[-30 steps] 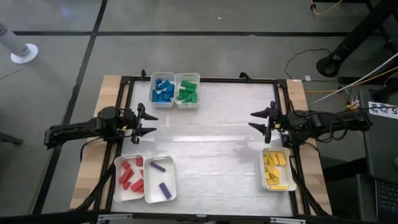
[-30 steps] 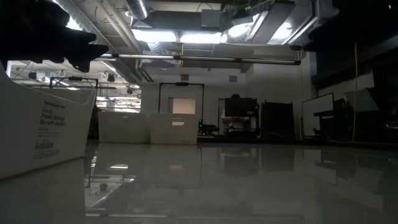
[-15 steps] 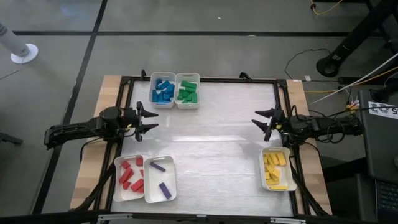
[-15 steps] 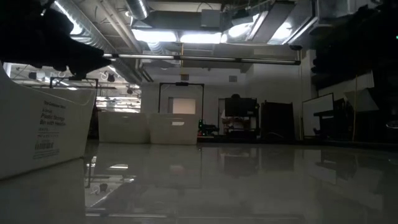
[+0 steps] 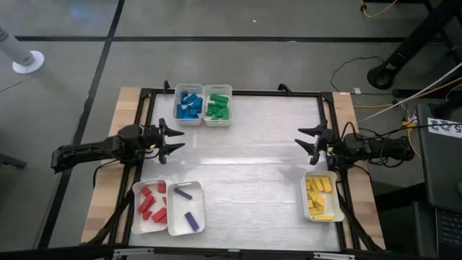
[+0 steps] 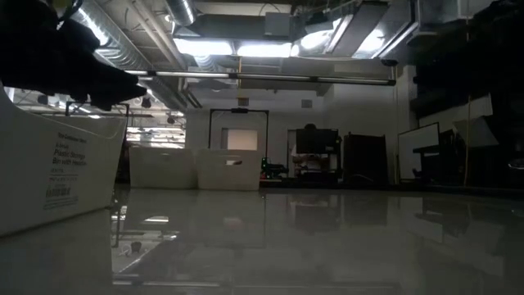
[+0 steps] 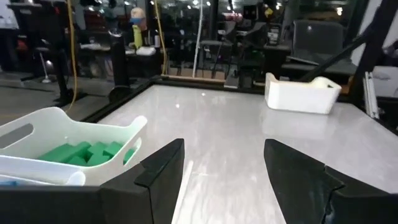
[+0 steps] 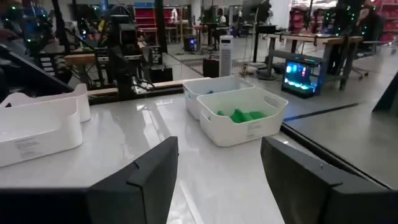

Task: Sort blocks
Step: Return to Home Position

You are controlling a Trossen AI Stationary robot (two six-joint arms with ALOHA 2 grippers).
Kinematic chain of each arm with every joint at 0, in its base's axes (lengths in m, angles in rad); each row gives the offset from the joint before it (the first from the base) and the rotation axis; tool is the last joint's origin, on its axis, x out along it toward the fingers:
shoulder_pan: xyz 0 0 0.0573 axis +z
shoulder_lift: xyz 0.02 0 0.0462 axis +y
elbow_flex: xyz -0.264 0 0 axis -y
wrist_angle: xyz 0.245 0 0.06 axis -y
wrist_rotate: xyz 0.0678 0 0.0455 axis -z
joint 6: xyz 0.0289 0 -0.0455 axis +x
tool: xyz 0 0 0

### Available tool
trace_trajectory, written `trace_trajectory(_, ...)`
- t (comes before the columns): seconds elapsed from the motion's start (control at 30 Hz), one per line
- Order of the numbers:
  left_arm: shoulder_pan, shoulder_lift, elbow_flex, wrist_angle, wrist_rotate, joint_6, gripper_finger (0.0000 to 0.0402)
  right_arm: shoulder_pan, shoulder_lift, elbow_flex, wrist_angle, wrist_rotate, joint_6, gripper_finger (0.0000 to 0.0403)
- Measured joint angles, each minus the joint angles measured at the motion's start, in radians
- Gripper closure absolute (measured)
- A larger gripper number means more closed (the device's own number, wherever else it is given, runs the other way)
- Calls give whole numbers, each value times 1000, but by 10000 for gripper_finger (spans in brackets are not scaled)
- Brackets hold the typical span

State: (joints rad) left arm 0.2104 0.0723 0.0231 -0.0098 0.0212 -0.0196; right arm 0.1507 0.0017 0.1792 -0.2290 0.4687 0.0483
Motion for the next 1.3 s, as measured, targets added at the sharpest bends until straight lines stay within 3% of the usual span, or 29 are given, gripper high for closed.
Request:
trace_trajectory(0.4,0,6,-13,21,-16,1,192,0,0,-76,85,-79,3,173)
trace_trajectory(0.6,0,6,-13,20,-17,-85,192,0,9,-144,245,-122,21,173)
trace_trajectory(0.83,0,6,-13,20,-17,-232,192,0,8,-150,277,-148,14,173)
trace_trajectory(1.3,0,6,-13,20,-17,-235,192,0,8,-150,518,-225,-4,173)
